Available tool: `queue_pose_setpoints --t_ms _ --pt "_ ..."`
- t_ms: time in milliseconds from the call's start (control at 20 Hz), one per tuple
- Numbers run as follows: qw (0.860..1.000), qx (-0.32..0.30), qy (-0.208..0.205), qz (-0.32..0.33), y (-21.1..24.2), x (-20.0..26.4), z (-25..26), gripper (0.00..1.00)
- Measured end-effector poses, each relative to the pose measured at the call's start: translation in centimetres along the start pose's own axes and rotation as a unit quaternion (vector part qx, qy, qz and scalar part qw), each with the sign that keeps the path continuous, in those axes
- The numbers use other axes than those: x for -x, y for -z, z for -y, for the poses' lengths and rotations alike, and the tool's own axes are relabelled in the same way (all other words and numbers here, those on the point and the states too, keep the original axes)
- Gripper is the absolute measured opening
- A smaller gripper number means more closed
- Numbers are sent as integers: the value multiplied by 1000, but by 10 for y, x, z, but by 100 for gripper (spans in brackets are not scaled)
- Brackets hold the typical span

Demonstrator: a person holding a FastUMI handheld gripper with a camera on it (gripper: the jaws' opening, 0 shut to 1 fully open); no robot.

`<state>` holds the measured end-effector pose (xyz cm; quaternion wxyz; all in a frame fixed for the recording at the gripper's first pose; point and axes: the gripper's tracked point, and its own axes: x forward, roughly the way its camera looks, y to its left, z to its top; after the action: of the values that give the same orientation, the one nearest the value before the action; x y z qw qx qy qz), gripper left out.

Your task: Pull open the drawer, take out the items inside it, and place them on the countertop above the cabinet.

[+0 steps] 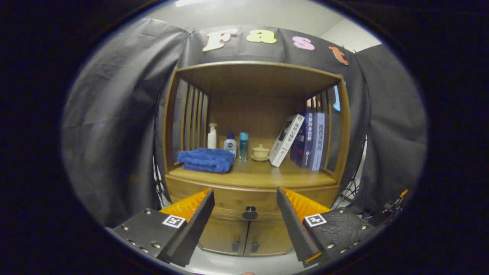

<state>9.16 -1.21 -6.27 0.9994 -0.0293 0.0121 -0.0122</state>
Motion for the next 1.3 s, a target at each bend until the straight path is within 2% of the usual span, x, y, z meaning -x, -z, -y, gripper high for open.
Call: queue_pose_setpoints --t_ms 350,700,800,900,1000,1300 --pt "1000 -25 16 -11 60 -65 9 97" --pt "996 -33 30 -71 120 -115 15 95" --pt "995 -41 34 -89 129 -119 16 77" --pt "992 -53 16 -115 136 -122 9 59" --pt "992 -51 20 -112 136 -127 8 45" --pt "990 -71 31 -117 137 -126 7 42"
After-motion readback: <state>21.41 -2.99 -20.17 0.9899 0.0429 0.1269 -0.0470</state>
